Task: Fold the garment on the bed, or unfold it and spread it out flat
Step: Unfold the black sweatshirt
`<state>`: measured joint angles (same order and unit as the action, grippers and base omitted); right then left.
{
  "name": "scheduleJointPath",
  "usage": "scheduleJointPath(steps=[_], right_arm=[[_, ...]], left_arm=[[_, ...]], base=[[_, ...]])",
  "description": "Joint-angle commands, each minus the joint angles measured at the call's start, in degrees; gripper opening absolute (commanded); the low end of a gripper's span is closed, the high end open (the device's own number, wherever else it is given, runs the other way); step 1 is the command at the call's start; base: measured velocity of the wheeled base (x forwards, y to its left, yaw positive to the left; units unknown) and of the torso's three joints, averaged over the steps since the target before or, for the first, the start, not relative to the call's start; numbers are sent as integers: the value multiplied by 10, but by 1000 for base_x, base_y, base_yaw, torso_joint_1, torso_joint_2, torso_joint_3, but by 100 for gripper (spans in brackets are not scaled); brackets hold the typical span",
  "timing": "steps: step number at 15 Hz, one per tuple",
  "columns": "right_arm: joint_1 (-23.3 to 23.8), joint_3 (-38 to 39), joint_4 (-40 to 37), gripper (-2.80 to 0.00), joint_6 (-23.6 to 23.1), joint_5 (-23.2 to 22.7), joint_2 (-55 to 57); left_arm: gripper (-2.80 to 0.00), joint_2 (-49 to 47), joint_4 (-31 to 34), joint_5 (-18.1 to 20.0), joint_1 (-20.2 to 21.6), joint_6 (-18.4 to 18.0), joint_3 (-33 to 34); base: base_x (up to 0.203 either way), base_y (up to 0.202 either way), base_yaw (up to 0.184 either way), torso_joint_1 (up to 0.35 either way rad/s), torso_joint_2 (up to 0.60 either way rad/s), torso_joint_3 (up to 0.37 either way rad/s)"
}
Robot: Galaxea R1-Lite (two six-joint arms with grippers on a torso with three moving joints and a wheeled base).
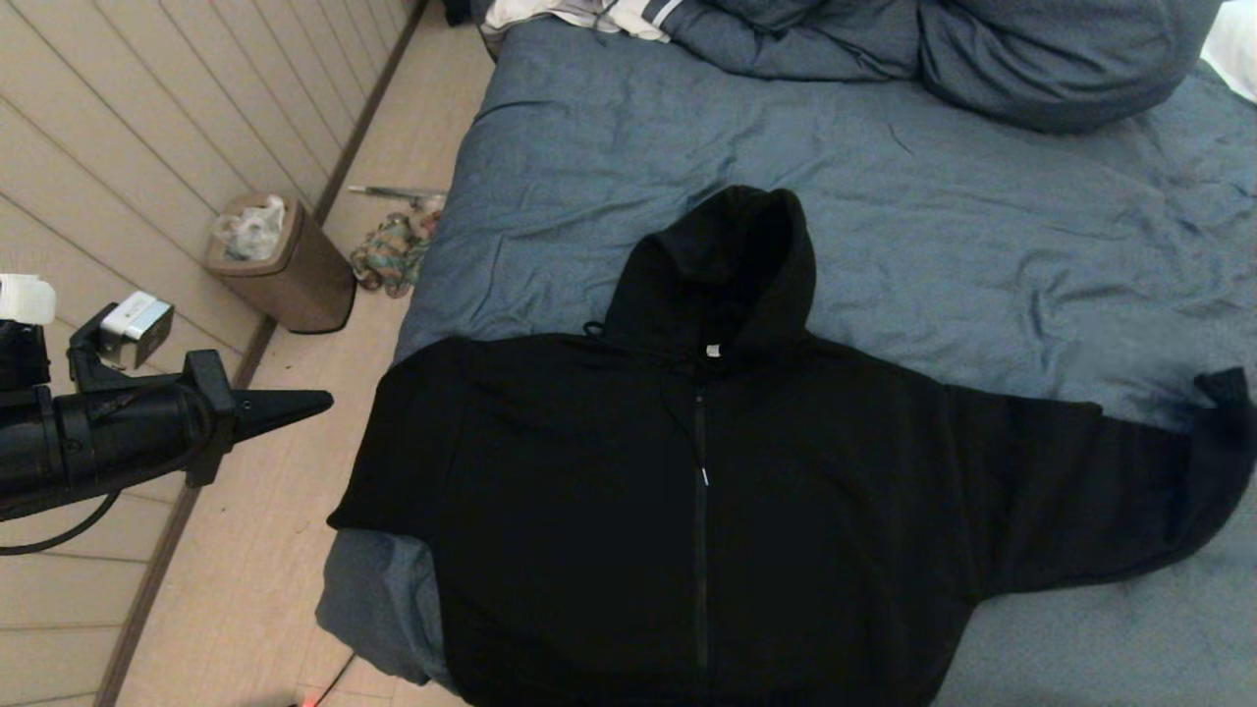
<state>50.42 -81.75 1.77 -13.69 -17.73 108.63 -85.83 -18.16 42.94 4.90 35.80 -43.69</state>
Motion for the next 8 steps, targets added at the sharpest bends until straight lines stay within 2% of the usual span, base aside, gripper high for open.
scheduleJointPath(steps=[1, 3, 5, 6, 8], right_arm=[[24, -2, -2, 0, 0, -37, -2], [52, 7, -13, 0, 9, -114, -20], [65, 24, -52, 0, 12, -152, -59], [69, 33, -84, -280, 13, -171, -83], [69, 53, -146, -280, 10, -190, -127]], left_arm=[[-280, 2, 0, 3, 0, 3, 1], [-280, 16, -1, 2, -11, 4, 7], [-280, 35, 0, 2, -12, 4, 12], [-280, 48, 1, 2, -12, 4, 13], [-280, 70, 5, 2, -12, 4, 18]], base=[[0, 0, 0, 0, 0, 0], [0, 0, 0, 0, 0, 0], [0, 0, 0, 0, 0, 0], [0, 0, 0, 0, 0, 0], [0, 0, 0, 0, 0, 0]])
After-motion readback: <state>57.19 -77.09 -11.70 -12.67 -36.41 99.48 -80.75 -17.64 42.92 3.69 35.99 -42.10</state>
